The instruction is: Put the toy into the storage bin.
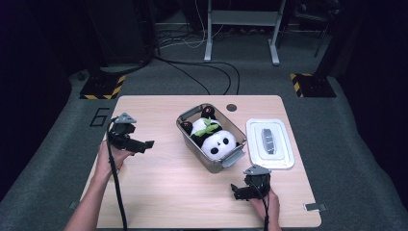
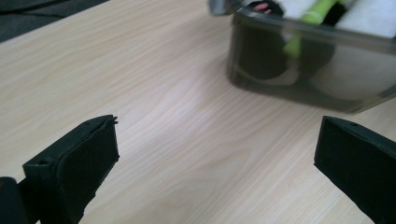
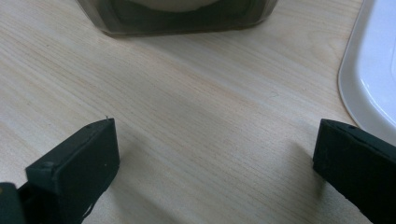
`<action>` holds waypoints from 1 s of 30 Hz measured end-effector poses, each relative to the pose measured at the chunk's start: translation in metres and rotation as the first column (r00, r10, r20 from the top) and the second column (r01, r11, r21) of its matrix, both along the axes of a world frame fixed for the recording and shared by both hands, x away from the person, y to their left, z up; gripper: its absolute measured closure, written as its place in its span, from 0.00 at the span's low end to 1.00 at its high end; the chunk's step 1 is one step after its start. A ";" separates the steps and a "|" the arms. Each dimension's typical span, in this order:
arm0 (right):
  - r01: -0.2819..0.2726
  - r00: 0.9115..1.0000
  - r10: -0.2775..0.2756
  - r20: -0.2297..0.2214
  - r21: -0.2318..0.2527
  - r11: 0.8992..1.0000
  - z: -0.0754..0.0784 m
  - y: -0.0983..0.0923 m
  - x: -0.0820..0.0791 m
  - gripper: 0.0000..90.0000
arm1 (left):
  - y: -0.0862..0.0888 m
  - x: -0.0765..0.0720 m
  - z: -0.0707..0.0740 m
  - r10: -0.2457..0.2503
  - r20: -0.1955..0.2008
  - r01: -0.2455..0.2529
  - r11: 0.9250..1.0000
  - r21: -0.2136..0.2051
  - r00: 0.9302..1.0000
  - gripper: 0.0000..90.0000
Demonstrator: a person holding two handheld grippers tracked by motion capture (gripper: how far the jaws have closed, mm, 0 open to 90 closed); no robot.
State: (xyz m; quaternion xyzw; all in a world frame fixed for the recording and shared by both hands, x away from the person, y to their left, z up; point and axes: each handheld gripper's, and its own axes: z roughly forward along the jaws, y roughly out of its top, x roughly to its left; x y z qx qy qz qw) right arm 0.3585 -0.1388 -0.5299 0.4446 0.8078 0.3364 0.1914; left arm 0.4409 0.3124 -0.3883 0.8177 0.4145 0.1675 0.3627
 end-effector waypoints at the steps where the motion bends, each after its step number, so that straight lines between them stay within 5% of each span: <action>1: -0.001 1.000 0.001 -0.001 0.001 1.000 0.000 0.000 0.000 0.00 | 0.006 -0.001 -0.003 0.014 -0.001 -0.014 1.000 -0.005 1.000 0.00; 7: -0.001 1.000 0.001 -0.001 0.001 1.000 0.000 0.000 0.000 0.00 | 0.042 -0.002 -0.020 0.103 -0.006 -0.103 0.995 -0.008 0.995 0.00; 16: 0.000 1.000 0.000 -0.001 0.001 1.000 0.000 0.000 0.000 0.00 | 0.083 -0.015 -0.051 0.233 -0.057 -0.234 0.972 -0.008 0.971 0.00; 24: -0.001 1.000 0.001 -0.001 0.001 1.000 0.000 0.000 0.000 0.00 | 0.103 -0.023 -0.076 0.303 -0.086 -0.304 0.953 0.000 0.949 0.00; 30: -0.001 1.000 0.001 0.000 0.001 1.000 0.000 0.000 0.000 0.00 | 0.108 -0.027 -0.095 0.324 -0.110 -0.325 0.946 0.008 0.940 0.00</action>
